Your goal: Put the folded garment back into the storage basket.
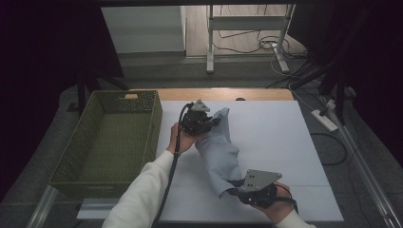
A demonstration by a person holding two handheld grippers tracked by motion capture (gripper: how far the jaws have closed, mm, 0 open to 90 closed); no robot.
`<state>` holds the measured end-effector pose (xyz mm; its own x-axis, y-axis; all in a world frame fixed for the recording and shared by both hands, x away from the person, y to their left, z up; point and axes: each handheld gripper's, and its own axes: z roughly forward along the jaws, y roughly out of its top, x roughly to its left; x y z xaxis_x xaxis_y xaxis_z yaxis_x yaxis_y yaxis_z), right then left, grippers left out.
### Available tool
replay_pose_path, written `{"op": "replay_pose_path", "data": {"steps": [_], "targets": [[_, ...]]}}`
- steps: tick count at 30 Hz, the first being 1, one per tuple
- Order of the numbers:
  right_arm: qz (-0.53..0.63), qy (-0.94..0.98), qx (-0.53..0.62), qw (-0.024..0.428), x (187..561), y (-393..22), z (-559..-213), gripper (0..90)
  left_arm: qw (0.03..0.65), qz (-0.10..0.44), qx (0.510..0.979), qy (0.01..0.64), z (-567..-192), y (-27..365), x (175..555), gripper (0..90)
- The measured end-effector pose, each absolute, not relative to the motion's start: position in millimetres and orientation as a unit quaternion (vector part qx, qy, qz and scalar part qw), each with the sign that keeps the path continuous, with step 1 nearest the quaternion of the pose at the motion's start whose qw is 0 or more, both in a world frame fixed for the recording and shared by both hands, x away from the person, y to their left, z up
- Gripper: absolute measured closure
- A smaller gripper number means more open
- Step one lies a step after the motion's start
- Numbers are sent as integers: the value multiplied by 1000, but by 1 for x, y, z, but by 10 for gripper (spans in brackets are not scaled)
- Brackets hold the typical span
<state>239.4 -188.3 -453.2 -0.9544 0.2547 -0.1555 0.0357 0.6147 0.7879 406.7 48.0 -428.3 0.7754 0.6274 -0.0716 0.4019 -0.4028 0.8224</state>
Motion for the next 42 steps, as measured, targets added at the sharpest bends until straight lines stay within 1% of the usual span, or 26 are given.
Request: {"op": "replay_pose_path", "data": {"steps": [22,42], "targets": [[449,877,82,147,248,-181,-436,764,456,140,821,313,-405,65,402,820],[452,877,65,145,252,-163,-431,764,464,150,813,318,-393,80,401,821]]}}
